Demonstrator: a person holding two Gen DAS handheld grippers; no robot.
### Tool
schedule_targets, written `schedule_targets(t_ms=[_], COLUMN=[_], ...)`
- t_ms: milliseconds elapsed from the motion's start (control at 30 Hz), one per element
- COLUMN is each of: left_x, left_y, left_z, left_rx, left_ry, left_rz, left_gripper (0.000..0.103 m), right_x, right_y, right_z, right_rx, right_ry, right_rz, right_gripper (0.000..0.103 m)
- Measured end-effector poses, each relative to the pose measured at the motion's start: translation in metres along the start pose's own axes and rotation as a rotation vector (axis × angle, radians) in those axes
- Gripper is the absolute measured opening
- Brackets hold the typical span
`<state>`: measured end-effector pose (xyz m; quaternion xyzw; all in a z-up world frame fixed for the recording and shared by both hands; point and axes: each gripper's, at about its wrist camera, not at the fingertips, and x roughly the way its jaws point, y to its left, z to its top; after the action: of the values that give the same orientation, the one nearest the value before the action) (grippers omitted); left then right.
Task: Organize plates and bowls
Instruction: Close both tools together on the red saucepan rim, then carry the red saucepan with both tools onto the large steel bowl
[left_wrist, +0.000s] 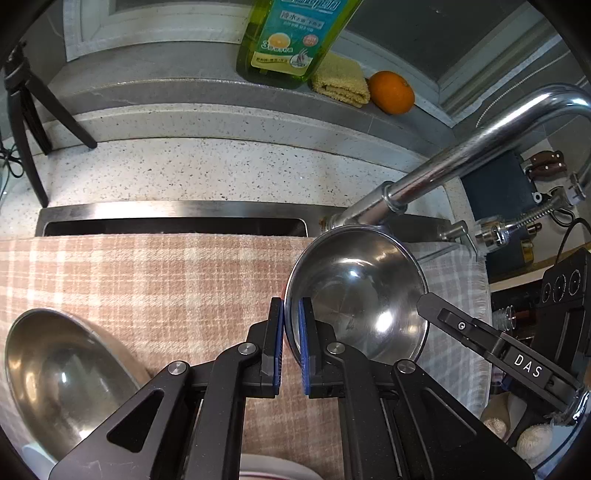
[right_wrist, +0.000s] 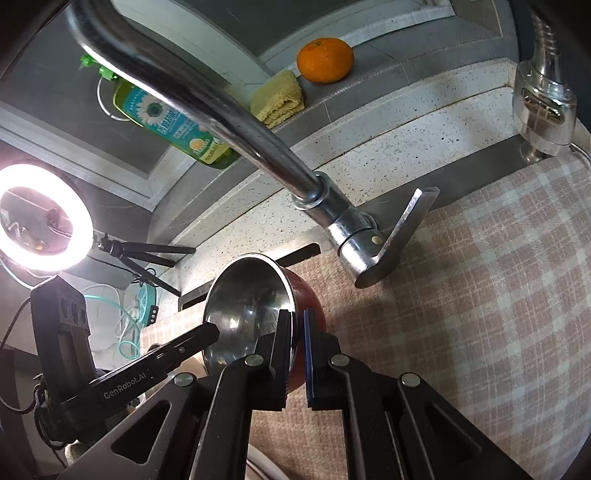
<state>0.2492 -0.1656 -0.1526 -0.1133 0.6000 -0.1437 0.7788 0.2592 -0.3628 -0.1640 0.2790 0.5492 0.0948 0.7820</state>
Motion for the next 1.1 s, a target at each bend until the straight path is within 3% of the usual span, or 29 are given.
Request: schedule_targets(t_ms=[533, 1100], left_x=[-0.046, -0.093], left_y=[0.008, 0.046], left_z=[-0.022, -0.053], left_rx=[0.007, -0.018], left_ry=[-0.047, -0.099], left_rz=[0.0, 0.03], left_gripper=[0.006, 0.006], right_x=[-0.027, -0.028], right_y=[0.041, 0.098], right_z=[-0.024, -0.063], right_rx=[-0.036, -0.097], right_ry=[-0.013, -0.004], right_rz=[0.025, 0.06], right_gripper=[0.006, 0.006])
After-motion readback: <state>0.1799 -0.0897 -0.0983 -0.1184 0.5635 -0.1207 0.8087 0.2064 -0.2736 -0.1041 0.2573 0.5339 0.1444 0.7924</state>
